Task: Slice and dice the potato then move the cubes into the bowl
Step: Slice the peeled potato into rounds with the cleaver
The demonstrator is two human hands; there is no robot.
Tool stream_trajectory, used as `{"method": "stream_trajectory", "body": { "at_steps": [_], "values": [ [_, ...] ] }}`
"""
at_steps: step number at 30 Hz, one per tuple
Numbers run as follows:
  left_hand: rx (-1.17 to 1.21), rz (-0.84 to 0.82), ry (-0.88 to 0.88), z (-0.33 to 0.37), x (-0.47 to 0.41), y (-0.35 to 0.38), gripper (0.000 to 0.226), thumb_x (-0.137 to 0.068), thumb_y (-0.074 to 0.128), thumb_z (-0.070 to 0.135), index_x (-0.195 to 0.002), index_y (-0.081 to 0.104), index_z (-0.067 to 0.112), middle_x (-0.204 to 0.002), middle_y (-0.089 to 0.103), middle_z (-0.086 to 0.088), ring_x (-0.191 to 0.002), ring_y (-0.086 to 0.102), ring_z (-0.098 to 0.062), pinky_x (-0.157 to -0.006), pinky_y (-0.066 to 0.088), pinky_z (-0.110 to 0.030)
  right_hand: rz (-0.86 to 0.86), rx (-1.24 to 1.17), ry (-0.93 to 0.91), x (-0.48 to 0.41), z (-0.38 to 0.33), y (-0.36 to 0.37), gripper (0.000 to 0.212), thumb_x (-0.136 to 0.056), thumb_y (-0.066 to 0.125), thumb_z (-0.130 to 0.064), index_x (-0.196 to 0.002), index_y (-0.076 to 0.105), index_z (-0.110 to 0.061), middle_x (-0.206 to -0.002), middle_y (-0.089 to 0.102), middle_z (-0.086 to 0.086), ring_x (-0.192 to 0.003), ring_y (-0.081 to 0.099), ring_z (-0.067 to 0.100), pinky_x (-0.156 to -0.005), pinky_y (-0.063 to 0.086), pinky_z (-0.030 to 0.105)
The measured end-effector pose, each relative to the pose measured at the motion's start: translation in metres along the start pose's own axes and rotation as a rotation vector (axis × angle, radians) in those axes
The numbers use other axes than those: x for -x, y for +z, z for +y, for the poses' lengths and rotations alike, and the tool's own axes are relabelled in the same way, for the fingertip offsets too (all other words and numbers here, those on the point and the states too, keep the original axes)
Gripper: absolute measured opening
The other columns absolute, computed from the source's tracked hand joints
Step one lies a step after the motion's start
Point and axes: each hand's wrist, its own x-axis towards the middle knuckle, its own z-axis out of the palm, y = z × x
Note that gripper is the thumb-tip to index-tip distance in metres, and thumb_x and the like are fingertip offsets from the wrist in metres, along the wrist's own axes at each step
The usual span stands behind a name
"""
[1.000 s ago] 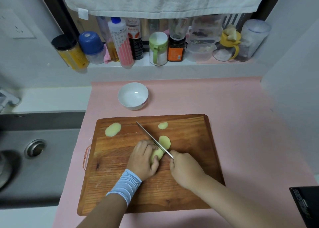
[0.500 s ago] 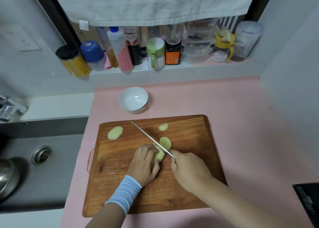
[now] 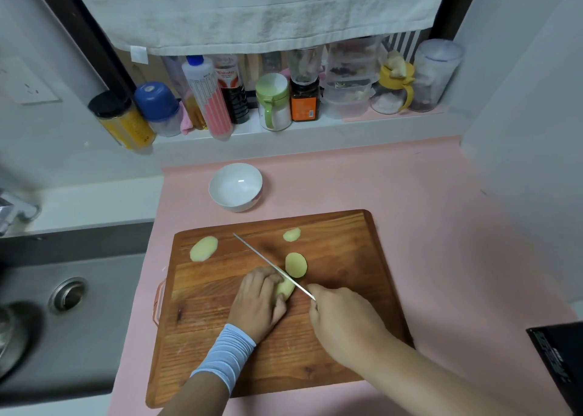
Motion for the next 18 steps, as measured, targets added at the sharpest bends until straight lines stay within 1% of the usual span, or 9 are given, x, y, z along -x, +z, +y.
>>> {"method": "stream_trajectory", "body": {
  "at_steps": [2,4,7,9,12,14,18],
  "values": [
    [0.007,0.003,-0.009,0.000,0.000,0.001,0.028,-0.079,0.057,0.021,-0.105,0.051,0.011,-0.110,0.053,-0.006,-0.097,0.052,-0.026,-0.089,0.043,-0.033,-0.020,-0.009,0.010,-0.003,0.000,-0.004,0.017,-0.103,0.038,-0.028,-0.094,0.052,-0.025,-0.088,0.069,0.002,-0.083,0.065,0.028,-0.065,0.044,0.036],
    [0.010,0.004,-0.015,0.000,-0.001,0.001,0.028,-0.079,0.058,0.021,-0.105,0.051,0.011,-0.109,0.055,-0.008,-0.096,0.053,-0.027,-0.088,0.044,-0.034,-0.038,-0.019,0.015,-0.006,0.001,-0.007,0.018,-0.102,0.039,-0.028,-0.088,0.049,-0.024,-0.082,0.065,0.000,-0.079,0.064,0.027,-0.064,0.046,0.037],
    [0.002,0.004,-0.019,0.000,-0.001,0.002,0.029,-0.078,0.057,0.021,-0.105,0.051,0.010,-0.109,0.056,-0.009,-0.094,0.053,-0.027,-0.087,0.045,-0.036,-0.076,-0.043,0.027,-0.013,0.003,-0.008,0.021,-0.102,0.041,-0.027,-0.082,0.047,-0.024,-0.071,0.054,-0.004,-0.073,0.060,0.025,-0.062,0.046,0.036],
    [-0.004,0.007,-0.012,0.000,-0.001,0.002,0.030,-0.078,0.057,0.022,-0.105,0.050,0.010,-0.109,0.056,-0.010,-0.094,0.052,-0.028,-0.086,0.045,-0.037,-0.101,-0.051,0.030,-0.017,0.003,-0.009,0.022,-0.101,0.041,-0.027,-0.079,0.046,-0.025,-0.068,0.050,-0.007,-0.071,0.058,0.024,-0.061,0.042,0.034],
    [-0.007,0.010,-0.002,-0.001,-0.003,0.002,0.030,-0.078,0.057,0.022,-0.104,0.050,0.010,-0.111,0.053,-0.009,-0.095,0.052,-0.028,-0.086,0.044,-0.036,-0.142,-0.032,0.041,-0.020,0.005,-0.016,0.024,-0.101,0.041,-0.026,-0.079,0.048,-0.023,-0.067,0.051,-0.007,-0.064,0.054,0.019,-0.060,0.040,0.031],
    [-0.011,0.016,-0.005,-0.001,-0.003,0.002,0.030,-0.078,0.057,0.021,-0.104,0.050,0.010,-0.109,0.055,-0.011,-0.094,0.052,-0.028,-0.085,0.045,-0.036,-0.170,-0.015,0.054,-0.020,0.006,-0.020,0.025,-0.102,0.041,-0.025,-0.078,0.048,-0.022,-0.068,0.052,-0.006,-0.060,0.051,0.016,-0.060,0.040,0.031],
    [-0.024,0.015,-0.011,0.000,-0.003,0.002,0.029,-0.078,0.057,0.022,-0.104,0.051,0.009,-0.106,0.059,-0.013,-0.094,0.052,-0.028,-0.084,0.045,-0.036,-0.197,-0.024,0.053,-0.027,0.001,-0.020,0.024,-0.102,0.041,-0.024,-0.080,0.050,-0.023,-0.074,0.057,-0.004,-0.066,0.057,0.017,-0.061,0.045,0.032]
  ]
}}
